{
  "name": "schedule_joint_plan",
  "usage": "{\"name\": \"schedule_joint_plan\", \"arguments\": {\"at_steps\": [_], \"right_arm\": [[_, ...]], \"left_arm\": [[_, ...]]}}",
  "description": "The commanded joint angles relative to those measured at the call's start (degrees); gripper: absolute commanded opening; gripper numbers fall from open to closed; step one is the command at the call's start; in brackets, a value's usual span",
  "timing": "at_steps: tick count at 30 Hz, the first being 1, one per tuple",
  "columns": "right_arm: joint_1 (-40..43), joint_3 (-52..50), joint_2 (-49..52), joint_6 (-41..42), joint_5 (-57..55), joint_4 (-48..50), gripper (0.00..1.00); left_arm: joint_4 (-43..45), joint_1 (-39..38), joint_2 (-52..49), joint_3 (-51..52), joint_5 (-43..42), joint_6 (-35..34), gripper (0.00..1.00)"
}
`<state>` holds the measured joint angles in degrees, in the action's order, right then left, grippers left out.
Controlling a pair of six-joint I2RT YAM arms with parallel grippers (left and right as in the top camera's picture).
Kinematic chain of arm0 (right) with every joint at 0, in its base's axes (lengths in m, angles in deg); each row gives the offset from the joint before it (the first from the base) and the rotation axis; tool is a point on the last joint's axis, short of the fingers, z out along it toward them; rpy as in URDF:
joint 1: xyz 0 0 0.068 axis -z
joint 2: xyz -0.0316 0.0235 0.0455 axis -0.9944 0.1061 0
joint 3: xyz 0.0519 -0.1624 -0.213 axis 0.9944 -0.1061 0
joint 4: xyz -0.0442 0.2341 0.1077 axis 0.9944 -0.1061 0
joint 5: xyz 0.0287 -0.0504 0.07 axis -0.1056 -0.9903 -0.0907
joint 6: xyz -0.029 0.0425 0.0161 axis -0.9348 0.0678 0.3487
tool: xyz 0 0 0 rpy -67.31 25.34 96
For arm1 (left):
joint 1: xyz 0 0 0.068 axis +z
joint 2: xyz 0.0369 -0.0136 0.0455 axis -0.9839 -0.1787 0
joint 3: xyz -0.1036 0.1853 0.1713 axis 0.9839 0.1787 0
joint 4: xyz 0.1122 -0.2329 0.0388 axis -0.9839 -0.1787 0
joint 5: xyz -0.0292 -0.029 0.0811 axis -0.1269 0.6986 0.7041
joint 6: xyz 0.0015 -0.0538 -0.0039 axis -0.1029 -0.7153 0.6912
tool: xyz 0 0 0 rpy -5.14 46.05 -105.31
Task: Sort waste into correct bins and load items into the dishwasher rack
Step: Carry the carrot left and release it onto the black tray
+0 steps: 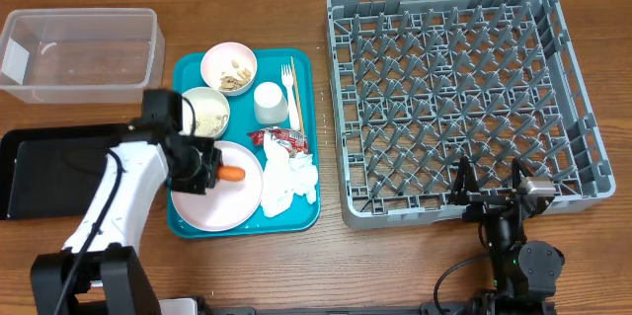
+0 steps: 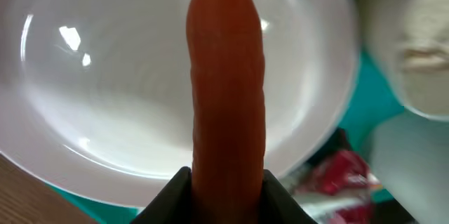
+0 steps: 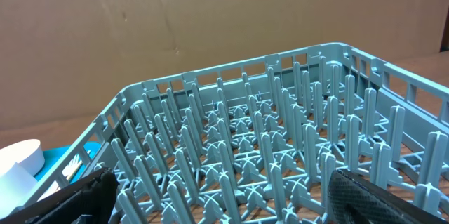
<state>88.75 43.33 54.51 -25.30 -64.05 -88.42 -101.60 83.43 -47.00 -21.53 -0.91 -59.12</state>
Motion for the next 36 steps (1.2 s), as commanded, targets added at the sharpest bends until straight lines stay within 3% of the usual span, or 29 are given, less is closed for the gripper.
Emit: {"name": "schedule_joint_plan", "arguments": {"at_steps": [1,8,15,21,27,34,36], "right_arm": [[0.17,-0.59,-0.39,-0.20,-0.74,0.33,1.00],[0.17,-0.59,-0.39,-0.20,-0.74,0.33,1.00],[0.17,-0.59,-0.39,-0.20,-0.74,0.33,1.00],[0.17,-0.59,-0.39,-0.20,-0.74,0.33,1.00],[0.17,-0.59,-0.39,-0.20,-0.74,0.33,1.00],[0.17,-0.59,-0.39,-0.20,-0.74,0.33,1.00],[0.17,-0.59,-0.39,-0.20,-0.72,0.33,1.00]], "left_arm": [[-2.97,0.48,-0.15,-7.34,0.15,4.37,0.05],[-7.37,9.16,-0.15,-16.00,5.57,12.33,0.10],[-7.19,25.31,-0.28,-16.22,7.54,17.97,0.13],[-5.01,34.73,-0.66,-16.20,9.27,19.39,0.16],[0.55,37.79,-5.70,-16.20,13.09,20.41,0.23],[7.04,37.88,-14.45,-16.20,10.62,23.54,0.23],[8.07,37.88,-16.61,-16.20,9.79,23.58,0.39]]}}
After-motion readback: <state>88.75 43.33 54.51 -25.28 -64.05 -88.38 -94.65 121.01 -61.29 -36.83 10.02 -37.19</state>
